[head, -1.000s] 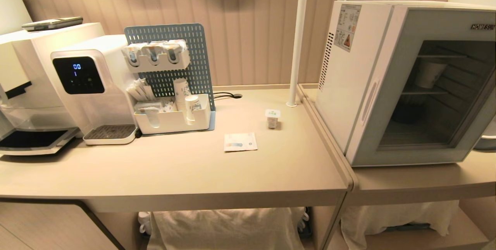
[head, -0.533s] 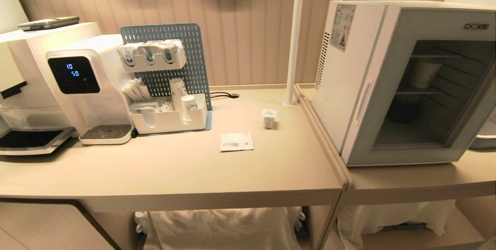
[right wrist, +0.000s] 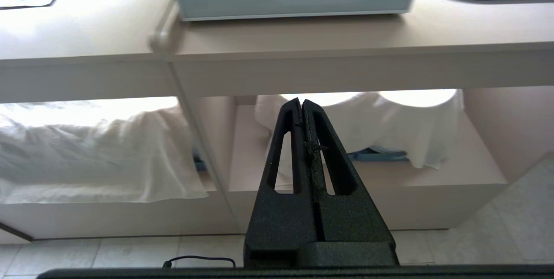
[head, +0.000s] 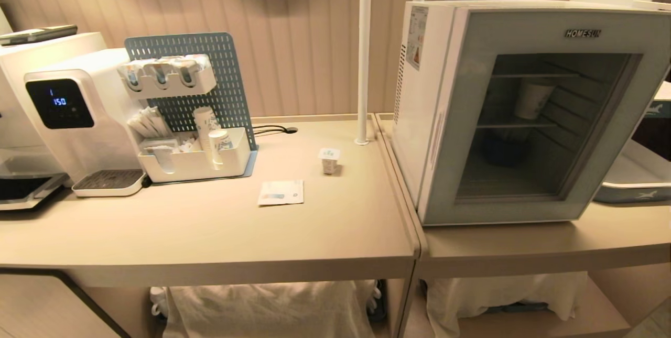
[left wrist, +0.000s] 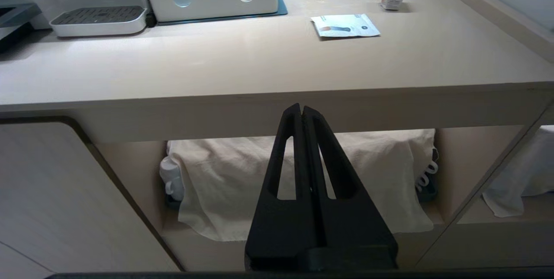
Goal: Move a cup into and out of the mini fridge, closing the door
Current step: Open the freezer door
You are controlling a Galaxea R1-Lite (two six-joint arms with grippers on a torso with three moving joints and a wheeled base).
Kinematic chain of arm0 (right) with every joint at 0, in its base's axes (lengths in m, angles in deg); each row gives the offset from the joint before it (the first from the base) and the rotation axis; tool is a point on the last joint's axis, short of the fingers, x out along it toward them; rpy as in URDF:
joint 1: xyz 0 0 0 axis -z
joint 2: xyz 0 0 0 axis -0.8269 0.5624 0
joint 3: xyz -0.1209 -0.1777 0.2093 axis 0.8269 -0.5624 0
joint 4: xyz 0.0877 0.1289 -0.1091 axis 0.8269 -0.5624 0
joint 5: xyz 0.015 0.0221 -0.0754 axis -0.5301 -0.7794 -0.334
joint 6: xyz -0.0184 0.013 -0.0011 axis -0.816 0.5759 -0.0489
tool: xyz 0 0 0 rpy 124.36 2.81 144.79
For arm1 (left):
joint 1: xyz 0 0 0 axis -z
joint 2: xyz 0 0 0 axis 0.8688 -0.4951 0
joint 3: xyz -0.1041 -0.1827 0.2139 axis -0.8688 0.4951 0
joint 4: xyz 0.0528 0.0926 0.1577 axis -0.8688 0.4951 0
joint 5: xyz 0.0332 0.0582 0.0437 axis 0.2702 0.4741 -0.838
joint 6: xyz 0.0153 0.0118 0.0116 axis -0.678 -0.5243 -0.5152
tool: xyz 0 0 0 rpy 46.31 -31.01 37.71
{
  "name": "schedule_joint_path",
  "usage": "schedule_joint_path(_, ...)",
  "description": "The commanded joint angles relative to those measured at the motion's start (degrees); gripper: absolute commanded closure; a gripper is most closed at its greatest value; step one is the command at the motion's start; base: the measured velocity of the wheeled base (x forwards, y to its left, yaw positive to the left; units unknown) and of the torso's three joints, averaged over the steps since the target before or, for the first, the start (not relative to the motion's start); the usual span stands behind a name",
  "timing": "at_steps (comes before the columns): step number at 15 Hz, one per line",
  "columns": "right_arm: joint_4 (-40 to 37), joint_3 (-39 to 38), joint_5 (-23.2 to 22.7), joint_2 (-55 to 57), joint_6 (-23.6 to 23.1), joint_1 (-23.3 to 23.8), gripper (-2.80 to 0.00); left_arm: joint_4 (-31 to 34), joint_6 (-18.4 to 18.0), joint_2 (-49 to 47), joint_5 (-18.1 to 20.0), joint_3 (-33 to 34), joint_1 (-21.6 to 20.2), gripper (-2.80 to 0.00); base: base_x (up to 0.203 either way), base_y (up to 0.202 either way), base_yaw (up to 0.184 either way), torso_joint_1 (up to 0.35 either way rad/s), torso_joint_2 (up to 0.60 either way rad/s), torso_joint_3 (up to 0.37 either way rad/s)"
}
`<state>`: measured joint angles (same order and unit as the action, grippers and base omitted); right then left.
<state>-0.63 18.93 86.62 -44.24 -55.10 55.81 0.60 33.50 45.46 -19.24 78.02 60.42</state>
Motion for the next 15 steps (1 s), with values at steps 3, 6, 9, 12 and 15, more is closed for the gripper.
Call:
schedule_joint_path(3, -0.1, 0.0, 0.0, 0.0, 0.0, 0.0, 0.00, 0.0, 0.0, 0.0, 0.0, 0.0, 0.0, 0.00, 0.000, -0.194, 0.002, 0.002, 0.00, 0.000)
schedule_joint_path(6, -0.1, 0.0, 0.0, 0.1, 0.0, 0.0, 0.00, 0.0, 0.0, 0.0, 0.0, 0.0, 0.0, 0.00, 0.000, -0.192, -0.001, 0.002, 0.00, 0.004)
schedule_joint_path(9, -0.1, 0.0, 0.0, 0.0, 0.0, 0.0, 0.00, 0.0, 0.0, 0.0, 0.0, 0.0, 0.0, 0.00, 0.000, -0.190, -0.003, 0.004, 0.00, 0.001)
schedule_joint_path(12, -0.1, 0.0, 0.0, 0.1, 0.0, 0.0, 0.00, 0.0, 0.0, 0.0, 0.0, 0.0, 0.0, 0.00, 0.000, -0.191, 0.000, 0.001, 0.00, 0.002)
schedule_joint_path(15, -0.1, 0.0, 0.0, 0.0, 0.0, 0.0, 0.00, 0.0, 0.1, 0.0, 0.0, 0.0, 0.0, 0.00, 0.000, -0.194, 0.001, 0.007, 0.01, 0.004)
